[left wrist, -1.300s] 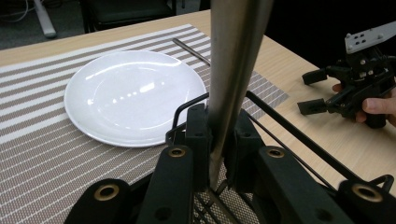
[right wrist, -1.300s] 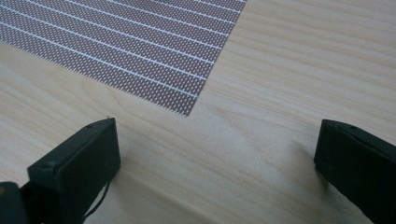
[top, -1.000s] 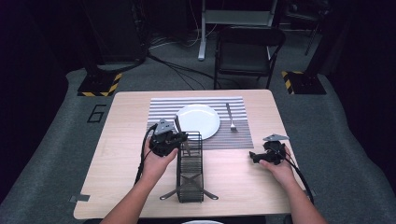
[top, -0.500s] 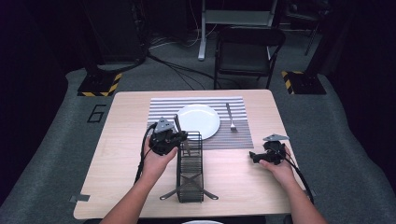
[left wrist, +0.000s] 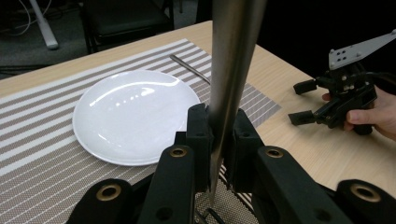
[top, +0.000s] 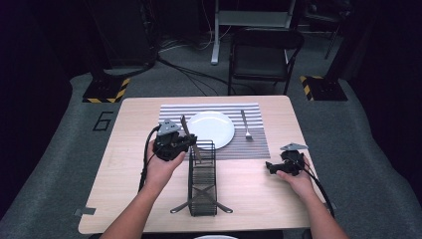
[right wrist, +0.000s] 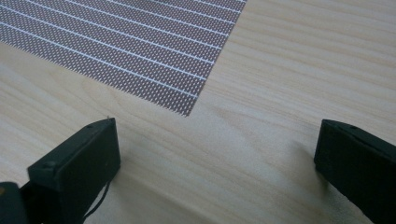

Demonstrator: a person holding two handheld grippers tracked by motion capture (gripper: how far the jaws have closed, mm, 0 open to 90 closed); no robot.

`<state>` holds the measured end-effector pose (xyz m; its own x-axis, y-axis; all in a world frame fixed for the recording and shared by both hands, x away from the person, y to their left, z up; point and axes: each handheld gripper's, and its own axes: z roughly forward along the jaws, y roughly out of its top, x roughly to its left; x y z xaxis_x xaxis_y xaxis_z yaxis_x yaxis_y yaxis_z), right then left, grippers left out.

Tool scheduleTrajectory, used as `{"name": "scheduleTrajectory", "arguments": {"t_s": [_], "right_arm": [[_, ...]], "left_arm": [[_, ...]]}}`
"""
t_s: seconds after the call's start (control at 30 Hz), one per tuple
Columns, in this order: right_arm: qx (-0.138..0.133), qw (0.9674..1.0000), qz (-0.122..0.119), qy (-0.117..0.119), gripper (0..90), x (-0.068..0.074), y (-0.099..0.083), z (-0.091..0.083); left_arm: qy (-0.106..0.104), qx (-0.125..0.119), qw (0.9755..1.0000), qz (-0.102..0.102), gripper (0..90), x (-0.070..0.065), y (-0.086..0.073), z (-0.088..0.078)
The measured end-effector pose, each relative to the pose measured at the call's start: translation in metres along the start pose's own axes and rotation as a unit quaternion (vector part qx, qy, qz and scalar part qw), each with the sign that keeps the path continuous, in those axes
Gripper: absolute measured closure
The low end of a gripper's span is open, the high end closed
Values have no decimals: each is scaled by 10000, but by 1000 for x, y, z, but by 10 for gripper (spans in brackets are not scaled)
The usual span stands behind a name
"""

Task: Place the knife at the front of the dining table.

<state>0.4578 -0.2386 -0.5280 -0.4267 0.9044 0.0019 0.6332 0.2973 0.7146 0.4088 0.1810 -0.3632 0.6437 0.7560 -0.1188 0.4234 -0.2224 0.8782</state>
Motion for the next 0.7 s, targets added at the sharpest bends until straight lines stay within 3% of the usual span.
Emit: {"name": "scheduleTrajectory", "arguments": {"t_s": [0.3,0.7], "right_arm": [[1,10000,0,0,0,0,0,0],[1,10000,1,0,0,0,0,0]], "left_arm": [[5,-145,9999,1,818,3,26,-25],[61,-295,9995,33,818,6,48,-47]]}}
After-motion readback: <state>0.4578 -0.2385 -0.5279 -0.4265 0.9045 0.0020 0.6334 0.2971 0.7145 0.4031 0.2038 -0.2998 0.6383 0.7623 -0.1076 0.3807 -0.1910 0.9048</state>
